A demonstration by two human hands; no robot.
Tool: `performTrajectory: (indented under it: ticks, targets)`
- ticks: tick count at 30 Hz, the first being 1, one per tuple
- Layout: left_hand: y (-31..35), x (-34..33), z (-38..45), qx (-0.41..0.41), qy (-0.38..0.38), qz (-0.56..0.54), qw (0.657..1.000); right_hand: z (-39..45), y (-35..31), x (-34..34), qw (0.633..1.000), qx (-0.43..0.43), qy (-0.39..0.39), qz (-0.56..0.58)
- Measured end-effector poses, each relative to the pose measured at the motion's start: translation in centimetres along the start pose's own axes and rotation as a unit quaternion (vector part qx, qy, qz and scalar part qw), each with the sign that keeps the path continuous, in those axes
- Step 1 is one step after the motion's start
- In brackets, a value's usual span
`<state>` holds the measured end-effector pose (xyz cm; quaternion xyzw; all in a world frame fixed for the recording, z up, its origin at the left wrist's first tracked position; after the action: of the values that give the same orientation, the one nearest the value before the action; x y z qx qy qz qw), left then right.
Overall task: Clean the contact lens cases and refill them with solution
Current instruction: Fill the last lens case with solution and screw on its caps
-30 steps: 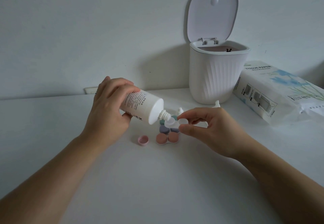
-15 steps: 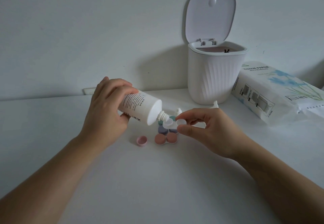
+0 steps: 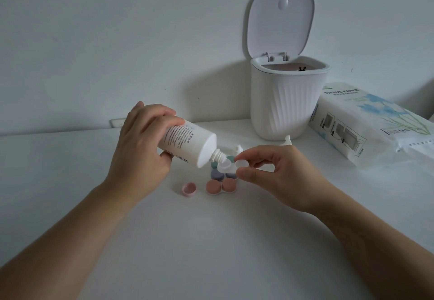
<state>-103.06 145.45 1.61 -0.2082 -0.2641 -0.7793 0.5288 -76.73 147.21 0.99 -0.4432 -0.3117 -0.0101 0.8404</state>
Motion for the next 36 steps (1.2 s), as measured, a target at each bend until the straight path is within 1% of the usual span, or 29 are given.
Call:
performTrajectory:
  ticks: [17, 25, 29, 32, 36]
  targets:
    - [0.11, -0.07, 0.01, 0.004, 0.0, 0.004, 1.0, 0.07, 0.11, -0.01, 1.0, 0.019, -0.001, -0.004]
    - [-0.06, -0.21, -0.03, 0.024, 0.002, -0.016, 1.0, 0.14, 0.07, 0.06, 0.999, 0.044, 0.006, -0.002]
    - [-0.02, -0.1, -0.07, 0.038, 0.004, -0.038, 0.999, 0.19, 0.28, 0.16, 0.999, 0.038, 0.01, -0.004]
    - [0.0, 0.02, -0.3, 0.067, 0.007, -0.072, 0.995, 0.25, 0.47, 0.21, 0.999, 0.035, 0.011, -0.005]
    - [-0.43, 0.17, -0.71, 0.152, 0.005, -0.126, 0.98, 0.21, 0.68, 0.28, 0.999, 0.026, 0.014, 0.016]
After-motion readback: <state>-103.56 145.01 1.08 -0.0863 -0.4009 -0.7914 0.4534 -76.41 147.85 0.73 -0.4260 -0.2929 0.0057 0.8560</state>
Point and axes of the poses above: each hand's wrist, its own z-axis towards the middle knuckle, its own x-axis out of the back of the hand, y = z × x, the point moved 2 cm from there along z, towards the middle knuckle, and after that the axes turned 8 degrees about x, right-handed, at the moved point
